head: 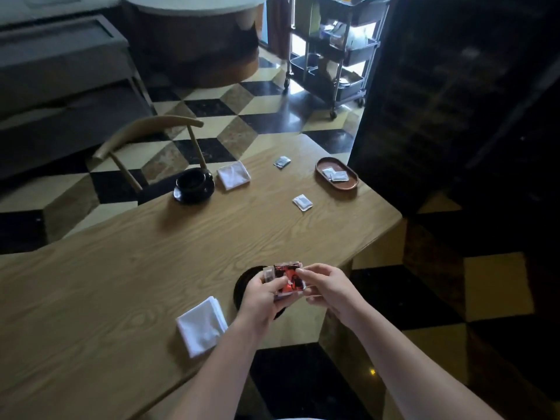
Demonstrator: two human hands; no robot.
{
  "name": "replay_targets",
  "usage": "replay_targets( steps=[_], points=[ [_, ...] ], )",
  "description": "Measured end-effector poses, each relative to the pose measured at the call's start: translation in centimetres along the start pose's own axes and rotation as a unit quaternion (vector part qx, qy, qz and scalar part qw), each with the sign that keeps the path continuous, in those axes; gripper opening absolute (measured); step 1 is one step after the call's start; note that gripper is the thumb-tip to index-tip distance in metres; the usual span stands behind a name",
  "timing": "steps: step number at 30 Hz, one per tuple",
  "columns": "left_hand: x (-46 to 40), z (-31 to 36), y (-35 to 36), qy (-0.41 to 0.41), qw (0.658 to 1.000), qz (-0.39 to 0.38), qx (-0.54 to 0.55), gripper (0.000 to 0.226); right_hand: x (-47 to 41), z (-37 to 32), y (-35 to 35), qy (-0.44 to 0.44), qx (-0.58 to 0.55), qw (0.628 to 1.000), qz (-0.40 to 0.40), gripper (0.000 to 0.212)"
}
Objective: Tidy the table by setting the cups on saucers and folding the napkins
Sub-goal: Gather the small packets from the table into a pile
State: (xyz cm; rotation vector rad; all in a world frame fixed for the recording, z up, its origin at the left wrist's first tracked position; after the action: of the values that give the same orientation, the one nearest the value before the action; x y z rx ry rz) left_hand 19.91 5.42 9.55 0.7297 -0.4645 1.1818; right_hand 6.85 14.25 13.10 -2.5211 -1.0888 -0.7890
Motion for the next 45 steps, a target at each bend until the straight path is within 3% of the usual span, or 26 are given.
replay_targets(
  steps=[7, 11, 23, 29, 36, 41, 45],
  points=[
    [-1.6, -1.8, 8.2, -0.006, 0.998, 0.061, -0.015, 0.028, -5.9, -1.6, -6.7, 0.018, 0.034, 0.999, -0.013, 0.028],
    [-5.2, -1.0, 10.5, 0.004, 0.995, 0.098, 0.005, 0.016, -11.1, -3.3, -6.4, 0.014, 0.087, 0.995, -0.042, 0.021],
    [-23.0, 2.5, 17.8, -0.071, 0.977, 0.196, 0.044, 0.014, -30.4, -10.2, -5.3, 0.069, 0.212, 0.974, -0.035, 0.012],
    [-27.3, 3.3, 18.7, -0.105, 0.946, 0.303, 0.047, 0.016, -36.2, -11.8, -3.2, 0.094, 0.273, 0.954, -0.082, 0.009],
    [-31.8, 5.8, 21.8, -0.069, 0.897, 0.432, -0.06, 0.021, -43.1, -12.3, -2.2, 0.084, 0.345, 0.93, -0.1, 0.006],
    [-33.9, 7.5, 23.9, -0.07, 0.873, 0.474, -0.093, 0.009, -46.6, -12.5, -0.4, 0.043, 0.446, 0.884, -0.131, 0.02],
    [-34.8, 7.8, 24.6, -0.093, 0.861, 0.492, -0.093, 0.012, -47.5, -12.7, 0.1, 0.023, 0.494, 0.856, -0.148, 0.025]
  ],
)
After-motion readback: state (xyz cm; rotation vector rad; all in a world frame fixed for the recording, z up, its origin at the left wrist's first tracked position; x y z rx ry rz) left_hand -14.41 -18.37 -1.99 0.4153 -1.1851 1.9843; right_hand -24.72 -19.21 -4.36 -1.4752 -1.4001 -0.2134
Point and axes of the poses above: each hand's wrist, its own x-axis away from the middle knuckle, its own y-axis out of the palm, z = x × y, the point moved 1 cm from there along -x, towards the middle knuckle, and after that the axes turned 13 degrees about z, right-handed, at the moved point
